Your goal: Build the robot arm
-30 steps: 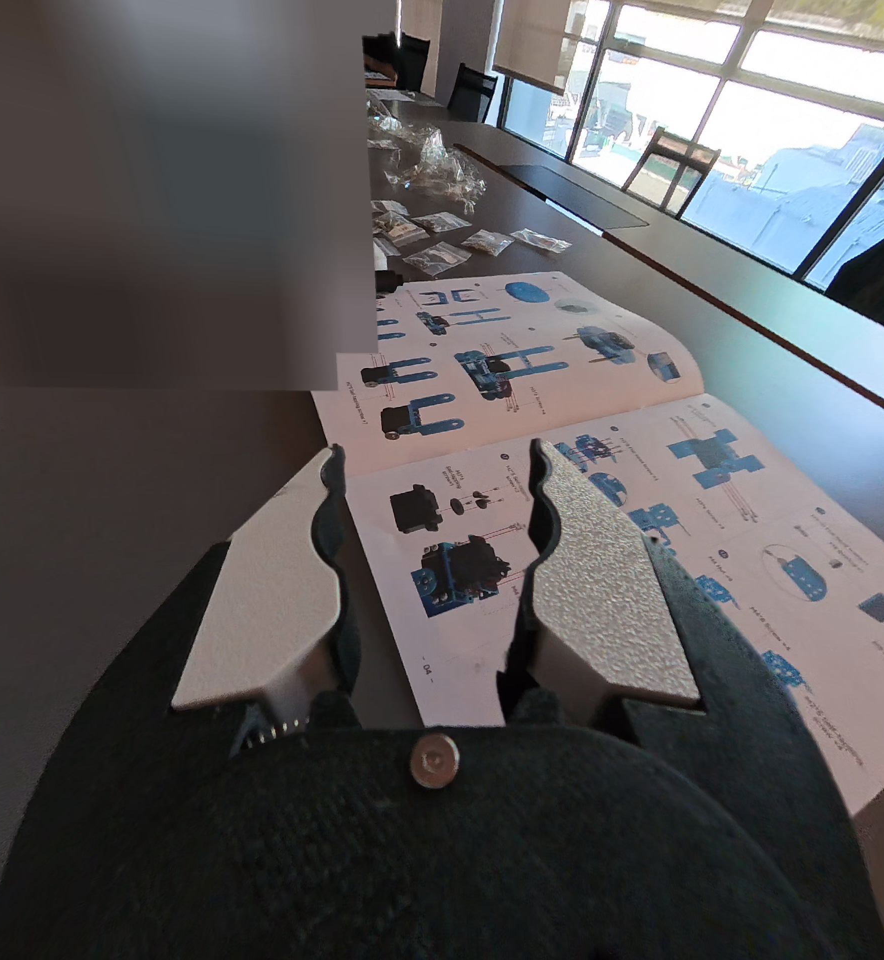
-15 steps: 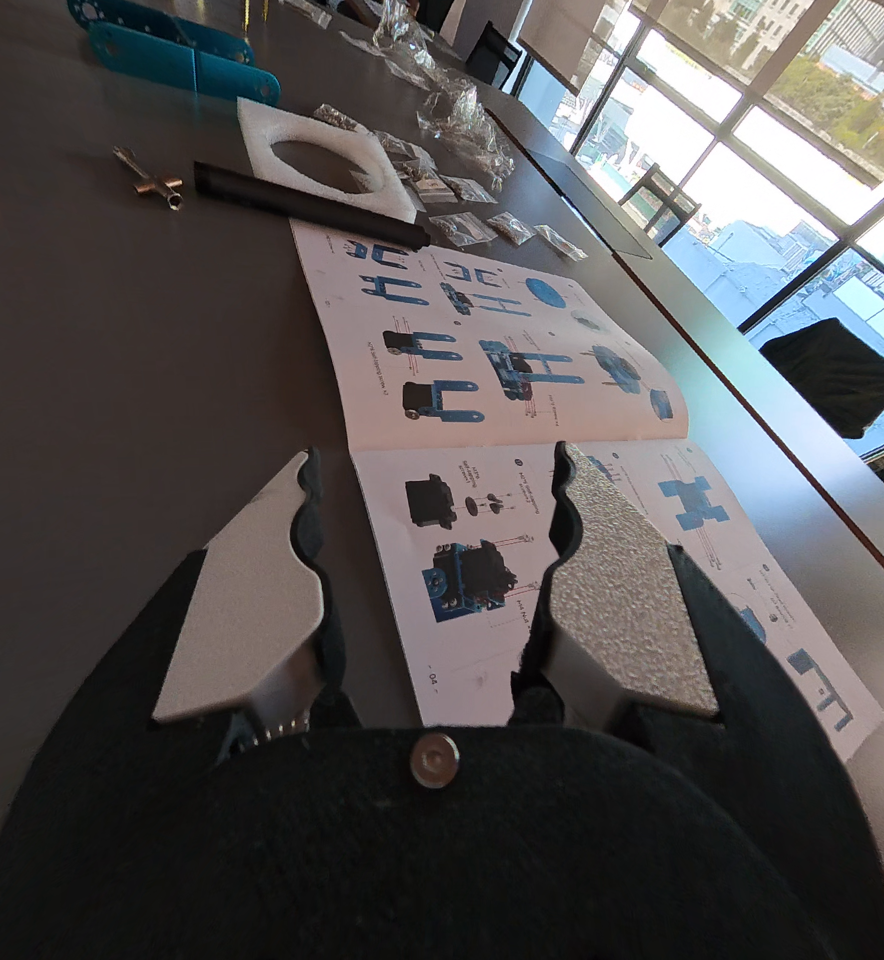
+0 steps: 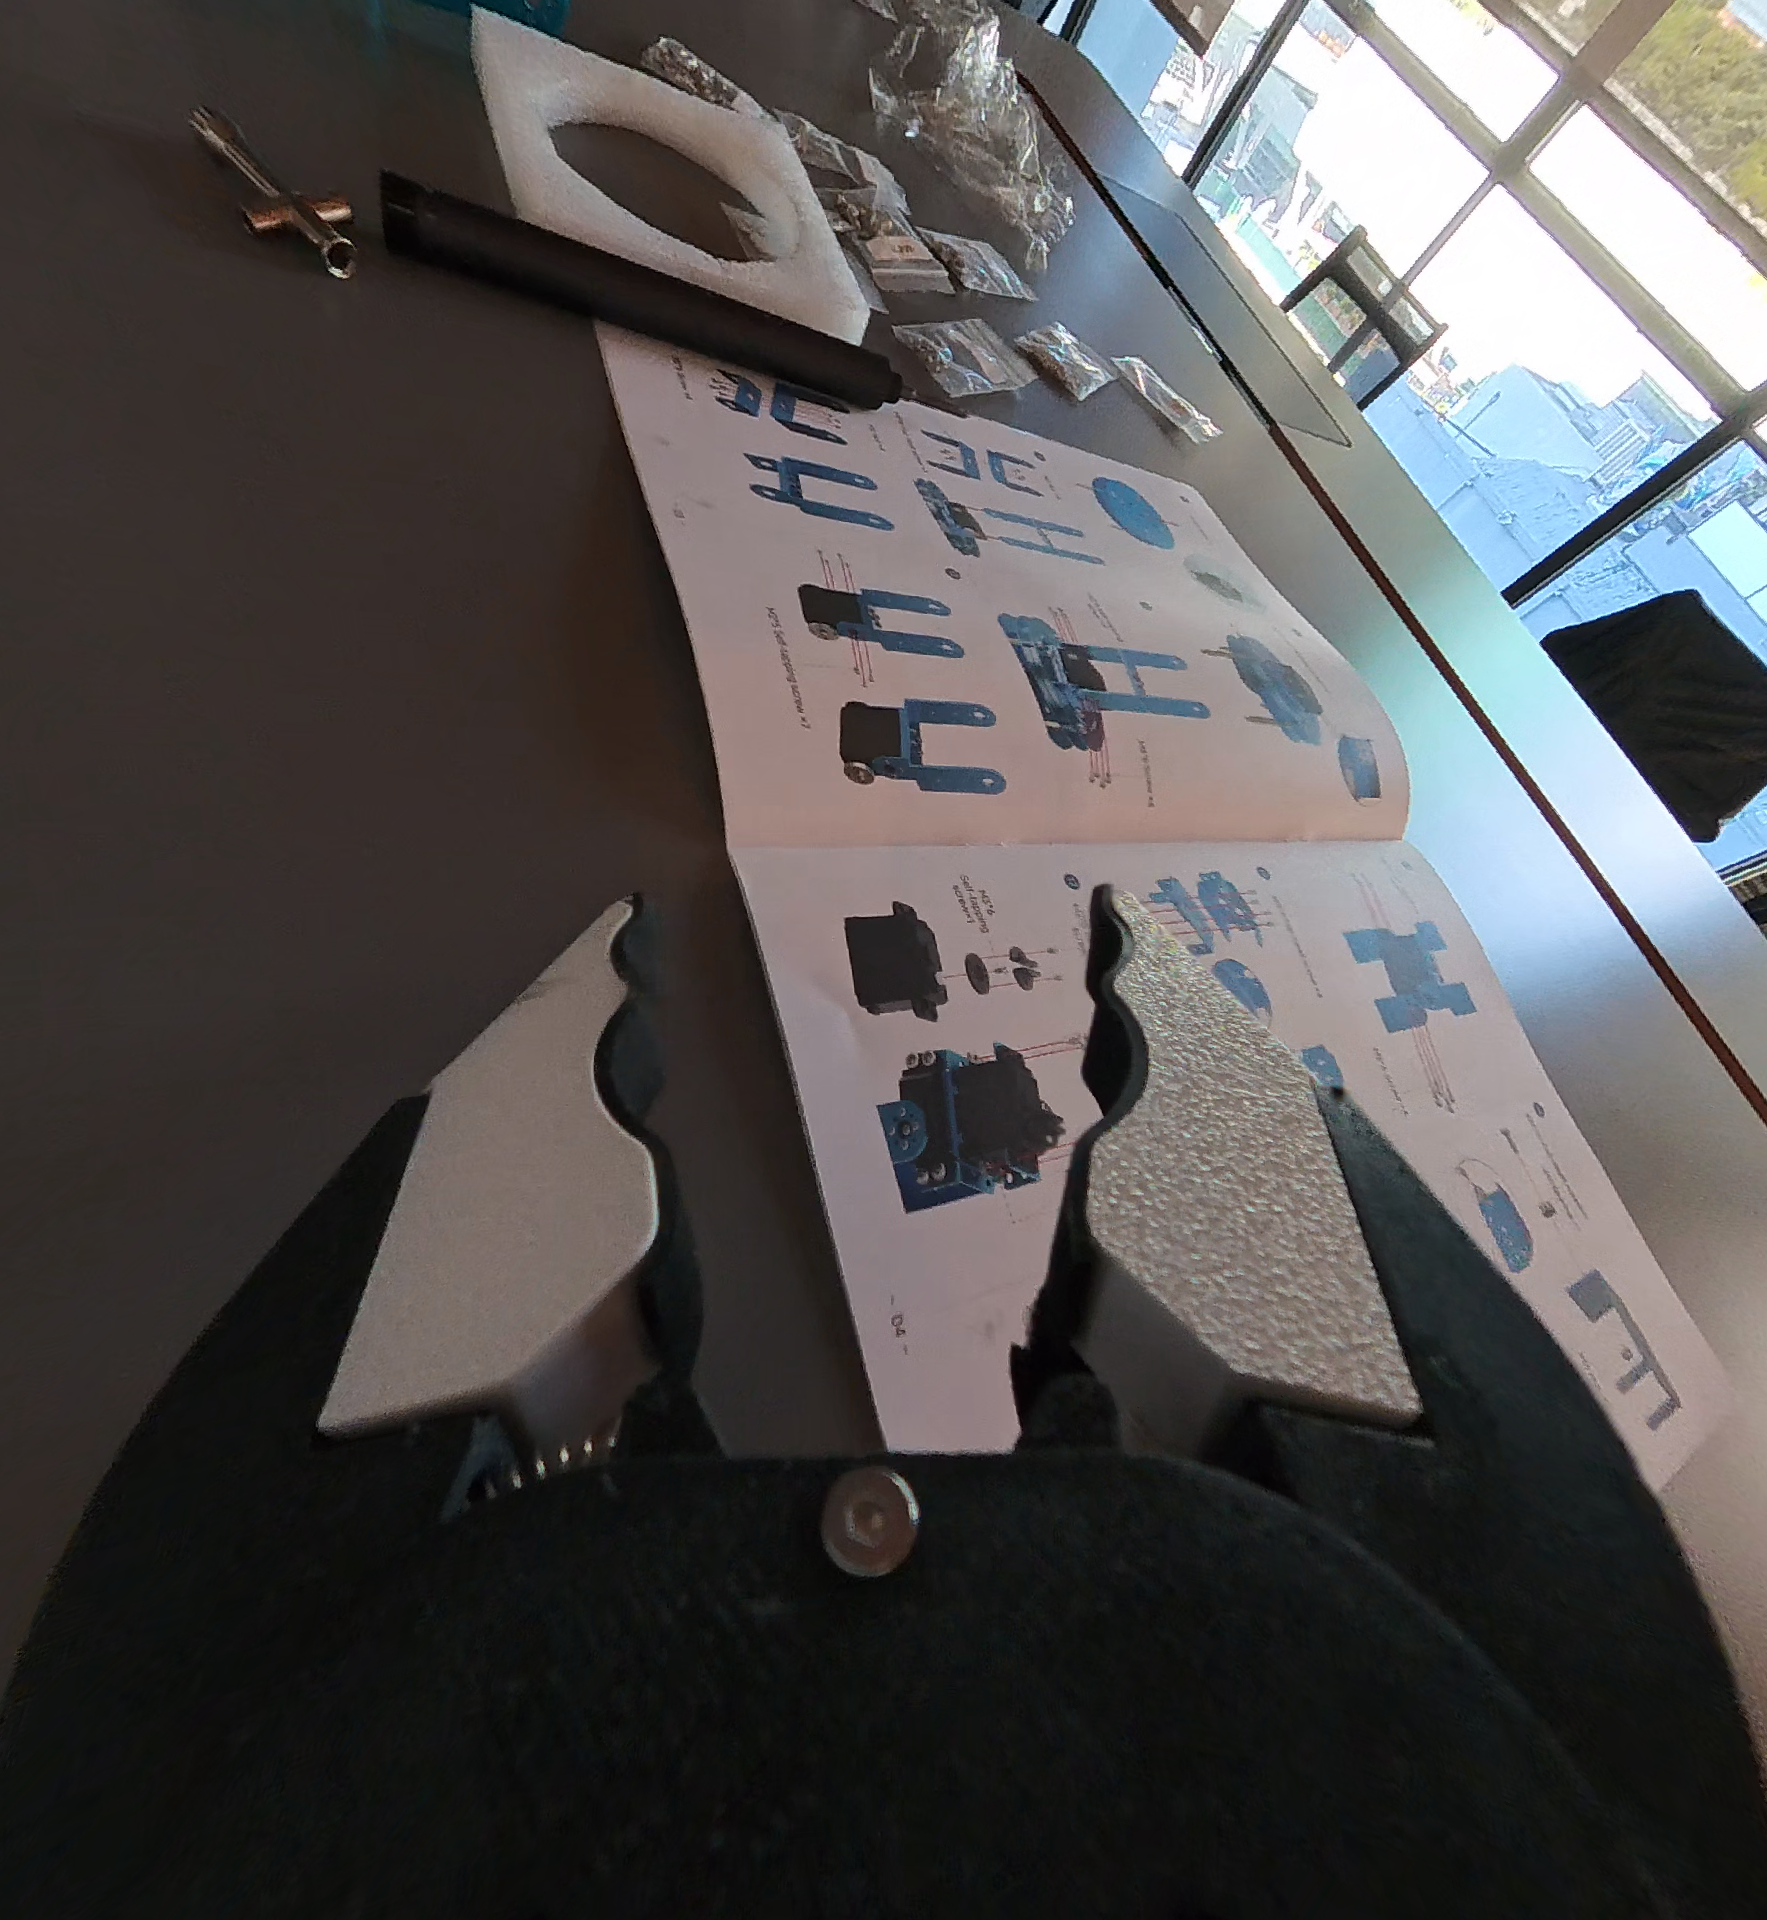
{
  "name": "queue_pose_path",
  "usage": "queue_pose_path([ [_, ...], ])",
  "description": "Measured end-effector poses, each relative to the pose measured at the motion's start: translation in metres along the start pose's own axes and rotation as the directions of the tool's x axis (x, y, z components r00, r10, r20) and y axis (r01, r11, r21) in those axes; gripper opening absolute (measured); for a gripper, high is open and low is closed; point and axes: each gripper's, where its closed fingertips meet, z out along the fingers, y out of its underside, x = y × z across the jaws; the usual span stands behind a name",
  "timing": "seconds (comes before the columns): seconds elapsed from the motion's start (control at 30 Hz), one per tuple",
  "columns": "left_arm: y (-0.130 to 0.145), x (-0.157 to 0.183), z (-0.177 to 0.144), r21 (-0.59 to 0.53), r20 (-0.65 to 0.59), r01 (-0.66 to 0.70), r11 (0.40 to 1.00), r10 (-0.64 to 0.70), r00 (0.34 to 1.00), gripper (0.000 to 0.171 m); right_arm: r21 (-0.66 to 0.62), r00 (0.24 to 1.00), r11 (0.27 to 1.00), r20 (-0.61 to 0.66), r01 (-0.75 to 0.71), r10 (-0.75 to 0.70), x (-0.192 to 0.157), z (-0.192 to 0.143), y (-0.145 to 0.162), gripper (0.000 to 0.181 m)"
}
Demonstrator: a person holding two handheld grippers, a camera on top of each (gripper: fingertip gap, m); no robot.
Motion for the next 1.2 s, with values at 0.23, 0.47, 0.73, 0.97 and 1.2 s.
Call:
queue_pose_path([
  [0.23,-0.003,-0.019,-0.021,-0.036,0.042,-0.037,0.999,0.038,0.998,0.088,0.107,0.996,0.994,0.080,-0.037,0.029,-0.012,-0.001,-0.021,0.086],
  [0.47,-0.019,-0.056,-0.046,-0.011,0.061,-0.059,0.998,0.060,0.996,0.088,0.241,0.983,0.959,0.145,-0.147,0.114,-0.019,0.005,-0.054,0.088],
  [0.73,-0.019,-0.143,-0.104,-0.002,0.125,-0.101,0.995,0.101,0.987,0.088,0.427,0.955,0.857,0.187,-0.290,0.230,-0.053,0.043,-0.145,0.086],
  [0.97,-0.004,-0.272,-0.177,-0.052,0.122,-0.161,0.986,0.167,0.978,0.087,0.490,0.972,0.863,-0.114,-0.123,0.204,-0.073,0.103,-0.222,0.084],
  [1.2,0.001,-0.394,-0.227,-0.045,0.138,-0.137,0.990,0.142,0.980,0.083,0.525,0.949,0.829,-0.116,-0.192,0.293,-0.097,0.133,-0.289,0.083],
])
